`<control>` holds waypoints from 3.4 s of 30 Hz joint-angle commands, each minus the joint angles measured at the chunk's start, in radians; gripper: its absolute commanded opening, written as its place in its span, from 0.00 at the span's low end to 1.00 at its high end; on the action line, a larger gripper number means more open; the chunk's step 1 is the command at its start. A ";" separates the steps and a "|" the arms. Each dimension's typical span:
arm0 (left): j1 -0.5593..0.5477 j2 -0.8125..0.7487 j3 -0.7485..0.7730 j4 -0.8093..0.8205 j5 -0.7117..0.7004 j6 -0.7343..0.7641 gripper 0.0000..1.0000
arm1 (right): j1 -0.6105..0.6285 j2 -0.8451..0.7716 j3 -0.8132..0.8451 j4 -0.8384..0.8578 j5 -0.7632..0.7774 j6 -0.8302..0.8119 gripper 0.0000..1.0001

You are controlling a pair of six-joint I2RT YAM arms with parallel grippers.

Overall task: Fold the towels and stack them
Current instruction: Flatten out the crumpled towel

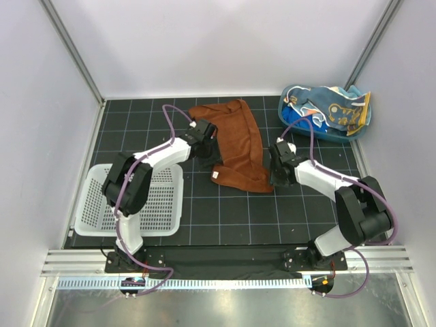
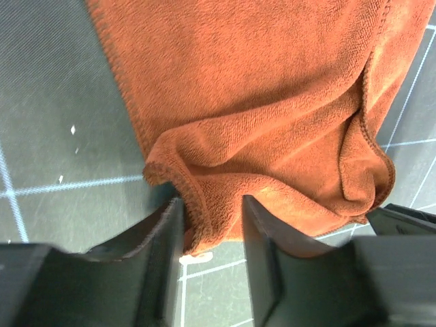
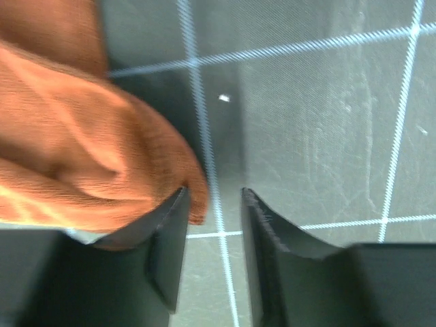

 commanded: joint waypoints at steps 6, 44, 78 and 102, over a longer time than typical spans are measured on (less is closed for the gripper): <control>0.001 -0.026 0.058 -0.024 -0.020 0.078 0.61 | -0.024 -0.140 -0.036 0.032 0.019 0.048 0.54; -0.082 -0.156 -0.241 0.131 -0.007 0.114 0.63 | 0.019 -0.082 -0.029 0.035 0.112 0.014 0.28; -0.082 -0.101 -0.204 0.147 -0.019 0.194 0.45 | 0.028 0.010 0.010 0.059 0.095 -0.046 0.34; -0.029 -0.224 -0.106 -0.004 0.149 0.076 0.11 | 0.013 -0.164 0.080 -0.089 0.057 -0.041 0.05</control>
